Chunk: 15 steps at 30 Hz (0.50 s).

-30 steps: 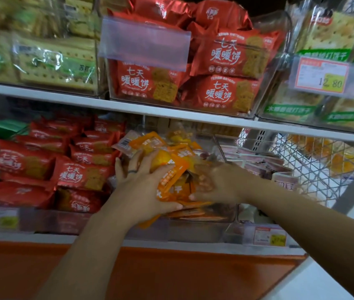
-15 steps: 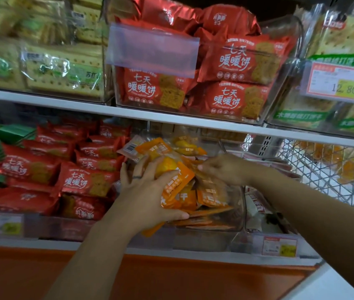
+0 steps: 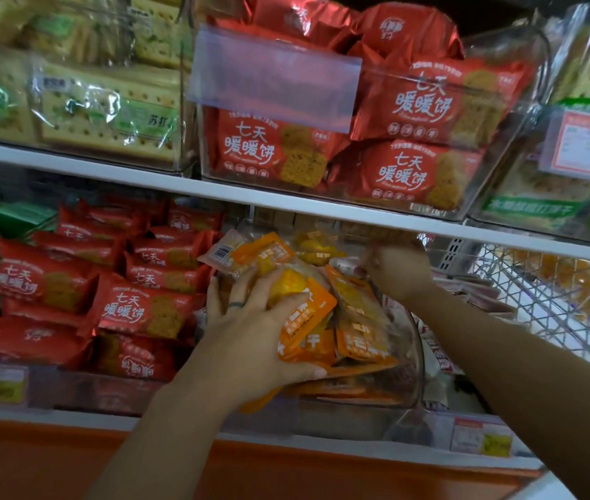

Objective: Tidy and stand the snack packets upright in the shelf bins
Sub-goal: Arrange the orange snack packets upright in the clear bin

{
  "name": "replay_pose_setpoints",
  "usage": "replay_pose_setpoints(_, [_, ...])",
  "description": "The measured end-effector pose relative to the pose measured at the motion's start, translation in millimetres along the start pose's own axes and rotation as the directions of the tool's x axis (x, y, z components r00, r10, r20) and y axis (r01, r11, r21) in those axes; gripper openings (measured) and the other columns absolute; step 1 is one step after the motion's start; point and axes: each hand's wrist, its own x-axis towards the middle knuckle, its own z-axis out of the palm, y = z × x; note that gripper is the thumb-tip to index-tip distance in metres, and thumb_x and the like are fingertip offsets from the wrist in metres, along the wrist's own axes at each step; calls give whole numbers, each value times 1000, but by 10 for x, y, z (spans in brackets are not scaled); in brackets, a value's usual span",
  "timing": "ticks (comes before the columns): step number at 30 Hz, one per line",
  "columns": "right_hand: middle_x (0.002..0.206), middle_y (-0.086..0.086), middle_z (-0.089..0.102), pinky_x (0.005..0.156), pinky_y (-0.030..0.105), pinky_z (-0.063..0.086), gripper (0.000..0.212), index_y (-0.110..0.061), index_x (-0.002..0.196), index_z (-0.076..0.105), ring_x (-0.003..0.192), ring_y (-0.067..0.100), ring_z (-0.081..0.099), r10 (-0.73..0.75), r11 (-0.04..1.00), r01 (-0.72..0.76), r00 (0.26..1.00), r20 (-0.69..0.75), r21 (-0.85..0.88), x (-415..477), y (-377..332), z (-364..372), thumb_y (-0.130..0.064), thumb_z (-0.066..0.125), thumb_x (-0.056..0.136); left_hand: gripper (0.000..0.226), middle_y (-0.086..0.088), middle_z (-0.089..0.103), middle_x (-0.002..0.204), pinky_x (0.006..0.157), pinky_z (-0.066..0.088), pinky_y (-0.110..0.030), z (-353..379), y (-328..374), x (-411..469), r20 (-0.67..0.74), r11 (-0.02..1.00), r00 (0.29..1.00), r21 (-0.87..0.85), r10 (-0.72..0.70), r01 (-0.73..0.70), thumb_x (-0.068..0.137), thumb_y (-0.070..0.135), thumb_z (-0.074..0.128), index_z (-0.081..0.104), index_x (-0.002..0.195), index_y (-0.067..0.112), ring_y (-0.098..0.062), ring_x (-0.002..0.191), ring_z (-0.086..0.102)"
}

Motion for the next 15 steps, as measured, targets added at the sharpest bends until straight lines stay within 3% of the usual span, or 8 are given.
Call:
replay_pose_setpoints(2, [89, 8, 69, 63, 32, 47, 24, -16, 88, 65, 80, 29, 64, 47, 991, -37, 996, -77, 131, -141, 17, -106, -32, 49, 94, 93, 13, -15, 154, 110, -14, -61, -6, 6, 1, 6, 1000, 1000, 1, -3, 3, 65, 85, 46, 11, 144, 51, -20, 140, -24])
replay_pose_setpoints(4, [83, 0, 71, 58, 29, 46, 19, -19, 84, 60, 67, 17, 64, 113, 921, -60, 987, -117, 385, -338, 45, -226, -30, 50, 95, 92, 14, -15, 154, 111, -13, -61, -6, 8, -9, 9, 1000, 1000, 3, -4, 4, 65, 85, 46, 11, 144, 51, -21, 141, -23])
replay_pose_setpoints(6, [83, -5, 72, 56, 32, 49, 18, -19, 82, 54, 63, 9, 65, 242, 736, -135, 968, -72, 663, -589, 96, -322, -29, 50, 96, 92, 13, -15, 154, 111, -13, -60, -10, 18, -22, 8, 1000, 1000, 4, -7, 7, 65, 85, 46, 12, 144, 50, -21, 141, -22])
replay_pose_setpoints(9, [88, -3, 71, 70, 39, 55, 13, -21, 84, 50, 80, 15, 69, 405, 513, -186, 913, -45, 838, -960, 270, -410, -26, 49, 96, 92, 11, -13, 155, 111, -13, -60, -15, 32, -26, 7, 1000, 1000, 1, -10, 10, 65, 85, 46, 14, 144, 49, -21, 141, -22])
replay_pose_setpoints(11, [89, 2, 70, 73, 36, 53, 14, -24, 83, 50, 83, 16, 67, 499, 495, -197, 861, -92, 846, -1163, 391, -484, -21, 49, 96, 97, 11, -12, 155, 111, -12, -59, -13, 46, -15, 10, 1000, 1000, -5, -4, 4, 60, 90, 43, 16, 143, 49, -20, 140, -21])
replay_pose_setpoints(13, [85, 4, 68, 60, 30, 49, 11, -21, 83, 52, 73, 19, 63, 543, 550, -242, 831, -121, 799, -1323, 496, -537, -19, 52, 95, 99, 10, -9, 155, 112, -9, -59, -12, 58, 2, -1, 1000, 1000, -5, 3, -3, 54, 91, 35, 19, 143, 49, -20, 140, -19])
replay_pose_setpoints(15, [78, -2, 65, 52, 23, 42, 8, -18, 85, 57, 64, 16, 61, 500, 641, -331, 864, -51, 693, -1437, 605, -548, -19, 56, 92, 97, 8, -6, 156, 113, -8, -58, -6, 81, 18, -15, 1000, 1000, -15, 0, 0, 57, 90, 40, 22, 142, 48, -21, 141, -18])
